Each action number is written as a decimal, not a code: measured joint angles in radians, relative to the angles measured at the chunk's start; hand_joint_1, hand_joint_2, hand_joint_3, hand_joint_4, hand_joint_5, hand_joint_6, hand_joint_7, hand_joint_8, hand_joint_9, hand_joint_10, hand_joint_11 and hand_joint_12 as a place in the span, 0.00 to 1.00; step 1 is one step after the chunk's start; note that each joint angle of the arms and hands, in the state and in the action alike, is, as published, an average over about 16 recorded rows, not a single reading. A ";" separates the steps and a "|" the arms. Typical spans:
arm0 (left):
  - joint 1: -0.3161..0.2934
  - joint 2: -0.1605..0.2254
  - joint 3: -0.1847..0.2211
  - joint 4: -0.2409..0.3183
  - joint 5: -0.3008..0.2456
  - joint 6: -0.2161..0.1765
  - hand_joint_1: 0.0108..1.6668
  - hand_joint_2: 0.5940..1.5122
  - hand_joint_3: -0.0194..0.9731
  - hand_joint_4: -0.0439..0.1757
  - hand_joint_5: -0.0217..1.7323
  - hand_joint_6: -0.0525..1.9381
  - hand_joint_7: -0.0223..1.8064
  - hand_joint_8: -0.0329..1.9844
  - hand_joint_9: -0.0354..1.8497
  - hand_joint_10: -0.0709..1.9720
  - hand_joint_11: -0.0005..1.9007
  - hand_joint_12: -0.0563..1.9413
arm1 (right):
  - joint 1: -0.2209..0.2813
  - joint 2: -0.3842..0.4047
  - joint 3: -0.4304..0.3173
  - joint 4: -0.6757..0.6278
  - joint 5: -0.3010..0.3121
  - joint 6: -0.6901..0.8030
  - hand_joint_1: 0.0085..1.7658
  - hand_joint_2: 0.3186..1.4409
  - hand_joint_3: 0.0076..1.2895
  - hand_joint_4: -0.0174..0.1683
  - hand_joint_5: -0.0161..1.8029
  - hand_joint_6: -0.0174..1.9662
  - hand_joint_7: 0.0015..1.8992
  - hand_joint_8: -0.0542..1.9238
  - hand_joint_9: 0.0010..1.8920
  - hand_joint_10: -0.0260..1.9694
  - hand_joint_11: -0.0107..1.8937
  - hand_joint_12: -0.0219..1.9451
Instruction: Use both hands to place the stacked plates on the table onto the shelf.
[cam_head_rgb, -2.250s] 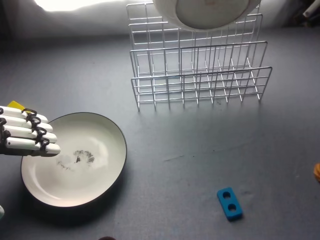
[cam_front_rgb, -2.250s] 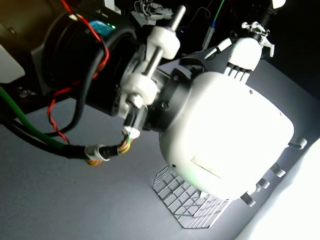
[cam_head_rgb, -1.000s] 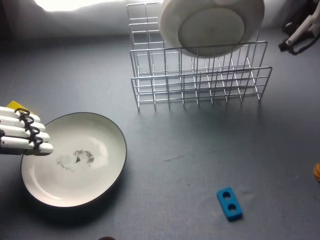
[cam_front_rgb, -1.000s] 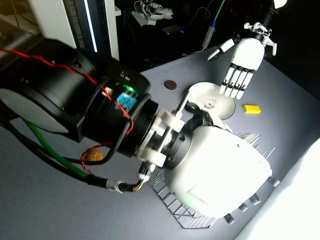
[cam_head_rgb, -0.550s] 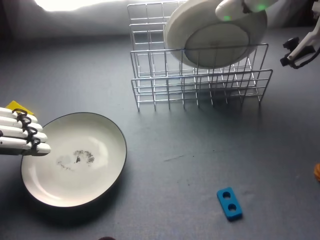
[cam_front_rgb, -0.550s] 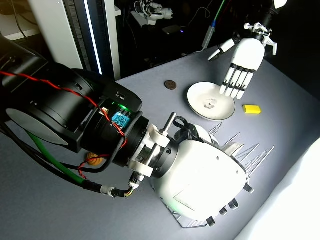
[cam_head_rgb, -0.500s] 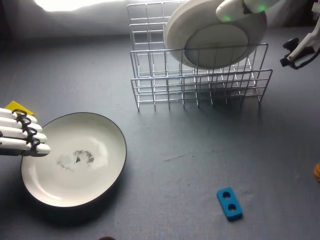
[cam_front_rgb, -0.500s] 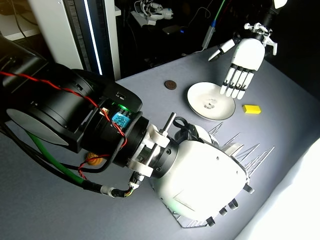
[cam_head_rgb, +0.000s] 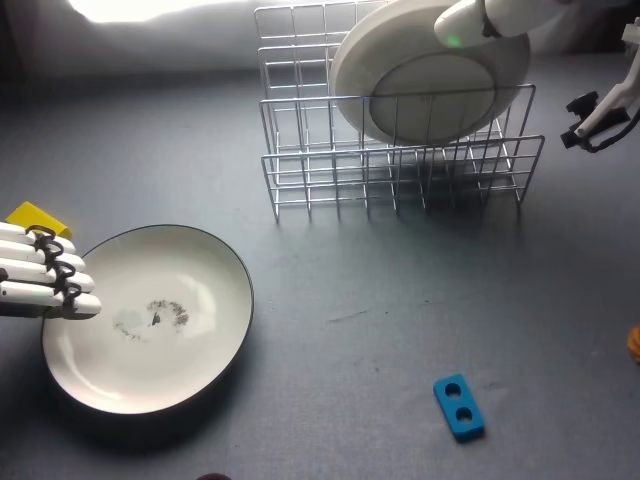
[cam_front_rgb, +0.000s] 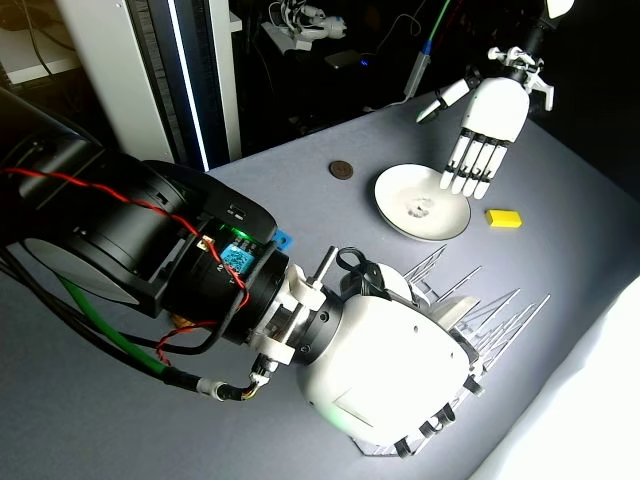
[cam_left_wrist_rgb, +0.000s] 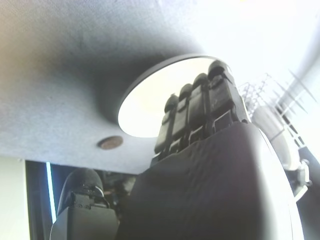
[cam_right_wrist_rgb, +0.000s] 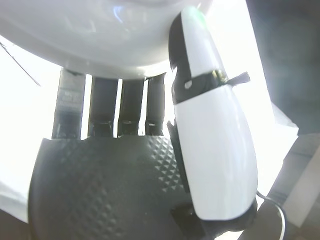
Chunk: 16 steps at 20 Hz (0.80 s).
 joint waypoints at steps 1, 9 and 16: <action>0.003 -0.001 0.001 -0.002 0.001 0.000 0.00 0.48 0.04 0.22 0.02 0.04 0.02 0.02 0.03 0.00 0.01 0.03 | -0.002 0.000 0.000 0.000 0.003 0.000 0.66 0.71 0.00 0.06 0.47 0.46 0.55 0.21 0.56 0.09 0.31 0.62; 0.038 -0.012 0.008 -0.028 0.009 0.000 0.00 0.48 0.04 0.21 0.02 0.04 0.02 0.02 0.02 0.00 0.01 0.03 | -0.010 -0.002 0.000 0.002 0.020 0.001 0.59 0.70 0.01 0.07 0.44 0.24 0.51 0.04 0.49 0.04 0.24 0.64; 0.065 -0.021 0.016 -0.050 0.009 0.000 0.00 0.48 0.04 0.21 0.02 0.04 0.02 0.01 0.01 0.00 0.01 0.03 | 0.000 -0.002 0.000 0.003 0.026 -0.003 0.56 0.65 0.01 0.07 0.42 0.03 0.45 0.03 0.44 0.02 0.19 0.62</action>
